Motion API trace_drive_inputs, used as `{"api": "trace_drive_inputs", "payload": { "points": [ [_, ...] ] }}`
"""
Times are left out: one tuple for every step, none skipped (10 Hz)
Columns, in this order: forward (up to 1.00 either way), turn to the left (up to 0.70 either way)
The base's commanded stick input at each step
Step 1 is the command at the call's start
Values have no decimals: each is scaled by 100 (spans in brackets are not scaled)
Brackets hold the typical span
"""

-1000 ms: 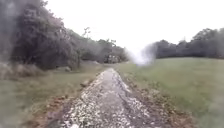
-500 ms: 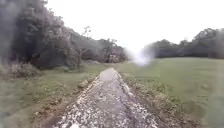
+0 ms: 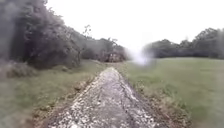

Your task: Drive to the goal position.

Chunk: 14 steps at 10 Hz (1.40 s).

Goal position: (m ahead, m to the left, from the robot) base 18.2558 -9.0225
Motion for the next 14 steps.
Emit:
{"api": "trace_drive_inputs", "payload": {
  "points": [
    [50,0],
    [50,0],
    [50,0],
    [50,0],
    [50,0],
    [50,0],
    [50,0],
    [50,0],
    [50,0],
    [50,0],
    [50,0],
    [50,0],
    [50,0],
    [50,0]
  ]
}}
